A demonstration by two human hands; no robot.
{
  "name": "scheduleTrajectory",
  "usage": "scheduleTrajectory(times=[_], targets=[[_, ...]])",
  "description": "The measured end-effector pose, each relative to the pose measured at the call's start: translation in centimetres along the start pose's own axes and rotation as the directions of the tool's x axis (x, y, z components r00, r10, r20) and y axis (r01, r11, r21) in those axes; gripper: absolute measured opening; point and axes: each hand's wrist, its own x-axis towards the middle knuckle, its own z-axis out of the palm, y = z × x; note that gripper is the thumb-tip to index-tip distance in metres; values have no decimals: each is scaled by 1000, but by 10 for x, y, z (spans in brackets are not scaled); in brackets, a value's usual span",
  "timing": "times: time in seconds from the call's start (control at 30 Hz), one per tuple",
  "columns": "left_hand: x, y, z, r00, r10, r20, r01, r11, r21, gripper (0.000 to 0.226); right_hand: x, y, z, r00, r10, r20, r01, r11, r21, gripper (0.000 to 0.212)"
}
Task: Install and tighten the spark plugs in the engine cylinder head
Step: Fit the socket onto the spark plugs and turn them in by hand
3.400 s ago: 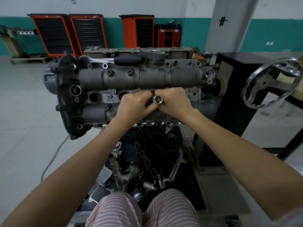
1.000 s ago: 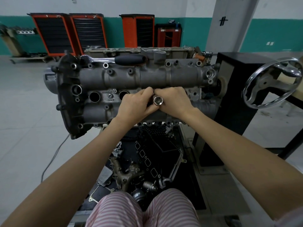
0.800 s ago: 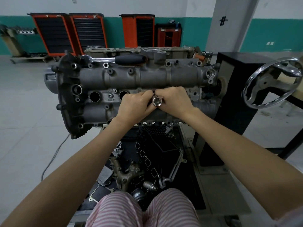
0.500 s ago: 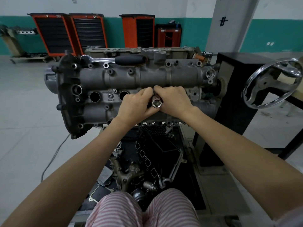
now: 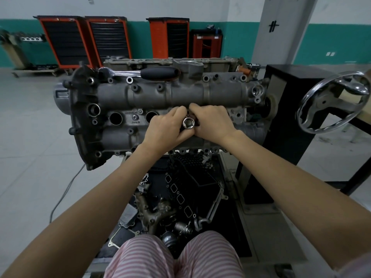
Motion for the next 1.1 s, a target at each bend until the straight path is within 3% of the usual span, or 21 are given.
scheduleTrajectory(times=[0.13, 0.37, 0.67, 1.1], targets=[[0, 2, -1, 1000, -9, 3, 9, 1000, -9, 28, 0, 0, -1, 1000, -19, 11, 20, 999, -42, 18], [-2, -4, 4, 1000, -12, -23, 13, 1000, 15, 36, -3, -2, -7, 1000, 11, -2, -11, 997, 82, 16], [0, -1, 3, 1000, 1, -16, -1, 999, 36, 31, -2, -1, -1, 999, -37, 12, 37, 999, -22, 21], [-1, -3, 4, 999, -24, -22, 25, 999, 36, 33, -3, -3, -4, 1000, 12, -11, -12, 999, 47, 14]])
